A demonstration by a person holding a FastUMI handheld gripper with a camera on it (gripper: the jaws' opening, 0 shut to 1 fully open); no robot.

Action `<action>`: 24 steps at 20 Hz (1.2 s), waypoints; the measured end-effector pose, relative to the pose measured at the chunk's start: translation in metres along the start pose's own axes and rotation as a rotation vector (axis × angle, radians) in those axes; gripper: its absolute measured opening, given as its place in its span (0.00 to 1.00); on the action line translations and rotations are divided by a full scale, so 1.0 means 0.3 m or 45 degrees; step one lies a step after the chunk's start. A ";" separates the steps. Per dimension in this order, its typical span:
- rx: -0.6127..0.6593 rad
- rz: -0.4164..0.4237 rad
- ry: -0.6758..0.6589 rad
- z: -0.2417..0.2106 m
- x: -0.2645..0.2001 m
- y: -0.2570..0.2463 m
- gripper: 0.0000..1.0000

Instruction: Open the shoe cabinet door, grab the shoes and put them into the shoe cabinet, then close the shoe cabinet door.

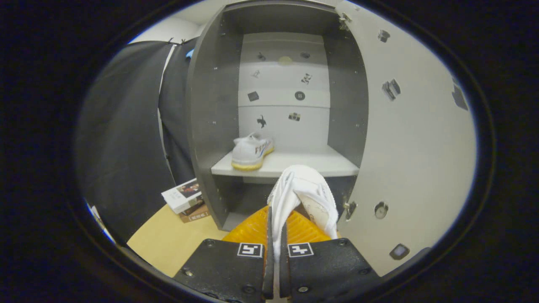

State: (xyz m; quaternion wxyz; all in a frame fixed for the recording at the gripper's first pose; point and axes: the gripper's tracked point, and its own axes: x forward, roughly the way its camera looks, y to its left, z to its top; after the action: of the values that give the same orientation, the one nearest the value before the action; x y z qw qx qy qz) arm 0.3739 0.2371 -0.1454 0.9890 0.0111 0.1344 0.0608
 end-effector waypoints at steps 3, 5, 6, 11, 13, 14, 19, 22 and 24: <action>-0.031 0.026 -0.062 0.139 0.056 -0.009 0.08; -0.035 0.044 -0.085 0.216 0.106 -0.012 0.09; -0.037 0.055 -0.098 0.256 0.135 -0.013 0.09; -0.079 0.059 -0.137 0.413 0.307 -0.039 0.08; -0.083 0.060 -0.129 0.454 0.382 -0.048 0.09; -0.087 0.049 -0.123 0.470 0.421 -0.060 0.09; -0.102 0.023 -0.066 0.474 0.614 -0.092 0.09; -0.134 0.009 -0.015 0.430 0.720 -0.105 0.09; -0.121 0.023 0.027 0.393 0.764 -0.101 0.08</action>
State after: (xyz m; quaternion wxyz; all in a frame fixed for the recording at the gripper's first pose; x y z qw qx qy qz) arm 0.6282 0.2346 -0.0935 0.9863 -0.0352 0.1418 0.0762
